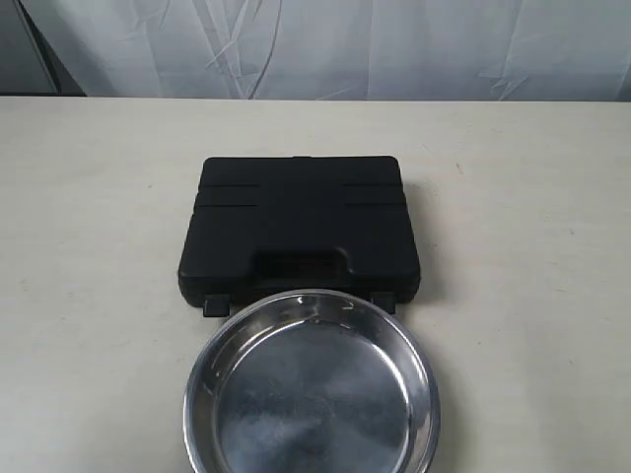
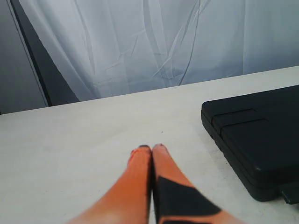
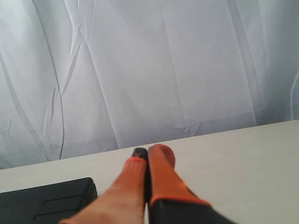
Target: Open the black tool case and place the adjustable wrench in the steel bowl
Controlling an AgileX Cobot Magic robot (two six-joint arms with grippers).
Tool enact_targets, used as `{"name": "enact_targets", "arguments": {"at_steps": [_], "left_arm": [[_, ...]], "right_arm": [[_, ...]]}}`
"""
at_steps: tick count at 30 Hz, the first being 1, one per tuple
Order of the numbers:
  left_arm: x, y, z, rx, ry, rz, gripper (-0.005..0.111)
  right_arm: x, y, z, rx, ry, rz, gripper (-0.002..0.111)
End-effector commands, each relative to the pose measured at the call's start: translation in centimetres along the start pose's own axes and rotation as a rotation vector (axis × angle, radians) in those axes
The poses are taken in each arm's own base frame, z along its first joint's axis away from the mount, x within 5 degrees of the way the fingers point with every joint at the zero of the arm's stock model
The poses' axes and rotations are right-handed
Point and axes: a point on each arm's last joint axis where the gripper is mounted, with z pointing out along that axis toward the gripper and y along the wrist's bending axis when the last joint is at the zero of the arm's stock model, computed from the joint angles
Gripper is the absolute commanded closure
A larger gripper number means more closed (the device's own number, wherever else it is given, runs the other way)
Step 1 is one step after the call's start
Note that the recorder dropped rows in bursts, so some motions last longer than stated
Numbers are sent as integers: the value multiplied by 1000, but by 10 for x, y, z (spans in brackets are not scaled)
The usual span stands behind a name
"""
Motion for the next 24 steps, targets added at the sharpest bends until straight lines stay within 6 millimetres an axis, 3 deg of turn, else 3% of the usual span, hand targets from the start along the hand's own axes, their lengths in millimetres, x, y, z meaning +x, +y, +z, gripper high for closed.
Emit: {"name": "enact_targets", "arguments": {"at_steps": [1, 12, 20, 24], "left_arm": [[-1, 0, 0, 1, -5, -3, 106], [-1, 0, 0, 1, -5, -3, 106], [-1, 0, 0, 1, -5, -3, 106], [-1, 0, 0, 1, -5, -3, 106]], "right_arm": [[-1, 0, -1, 3, -13, -5, 109], [-2, 0, -1, 4, -26, 38, 109], [-4, -2, -1, 8, -54, 695, 109], [1, 4, -1, -35, 19, 896, 109]]}}
